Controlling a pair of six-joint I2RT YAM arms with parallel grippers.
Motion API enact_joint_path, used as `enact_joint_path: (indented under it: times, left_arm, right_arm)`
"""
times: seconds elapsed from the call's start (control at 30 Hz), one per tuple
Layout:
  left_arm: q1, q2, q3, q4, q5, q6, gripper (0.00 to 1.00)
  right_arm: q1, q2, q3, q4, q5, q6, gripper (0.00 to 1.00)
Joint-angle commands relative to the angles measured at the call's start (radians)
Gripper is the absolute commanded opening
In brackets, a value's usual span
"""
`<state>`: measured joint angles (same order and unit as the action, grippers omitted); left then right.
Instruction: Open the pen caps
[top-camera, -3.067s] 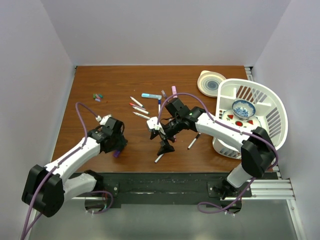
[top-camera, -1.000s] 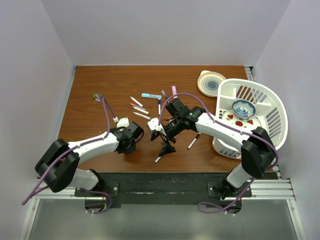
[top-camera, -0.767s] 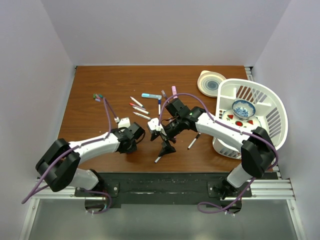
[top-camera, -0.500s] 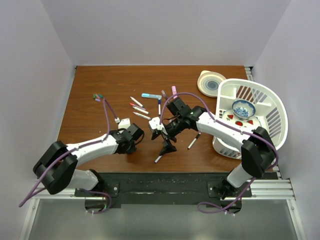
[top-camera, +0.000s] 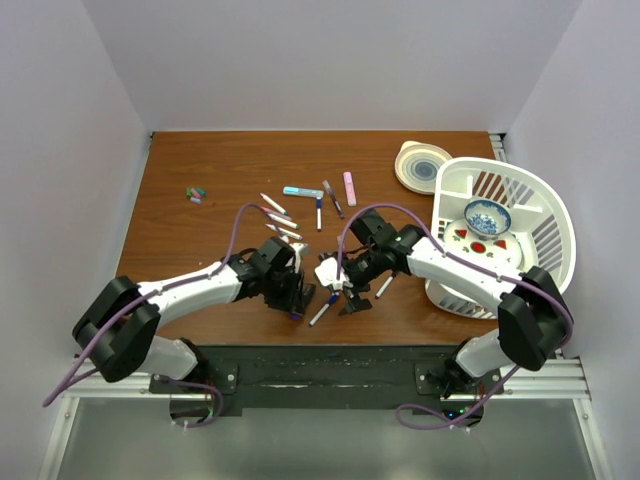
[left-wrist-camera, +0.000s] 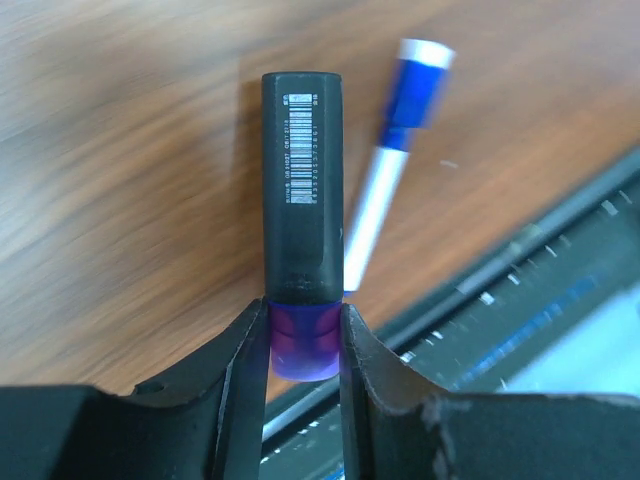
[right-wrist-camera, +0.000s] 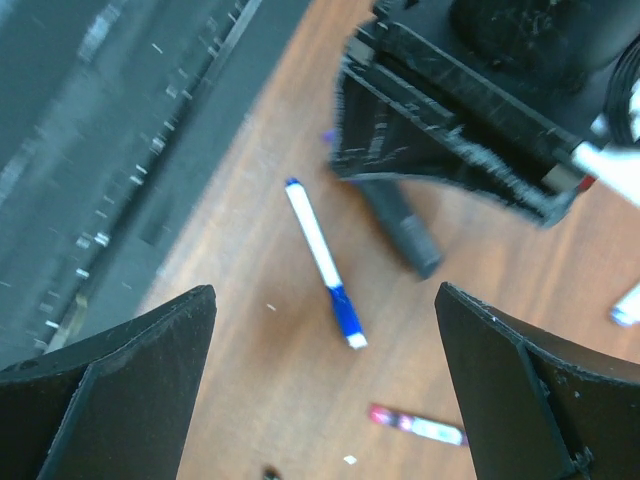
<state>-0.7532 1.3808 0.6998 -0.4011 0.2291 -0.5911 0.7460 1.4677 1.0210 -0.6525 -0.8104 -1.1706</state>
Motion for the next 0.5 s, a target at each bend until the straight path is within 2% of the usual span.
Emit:
enact_joint_path:
  times: [0.0,0.27,0.47]
  left_arm:
    - [-0.002,0.034,0.075,0.056,0.222,0.128,0.00]
    - [0.011,-0.015,0.067,0.186,0.423,0.108,0.00]
    - [0.037,-0.052,0.030,0.287,0.555,0.063,0.00]
  right_arm:
    - [0.001,-0.024,-0.021,0.057,0.065,-0.090,0.95]
    - [0.010,-0.004,-0.032,0.062,0.071,-0.112,0.89]
    - [0.033,0.017,-0.033,0.056,0.109,-0.127,0.76]
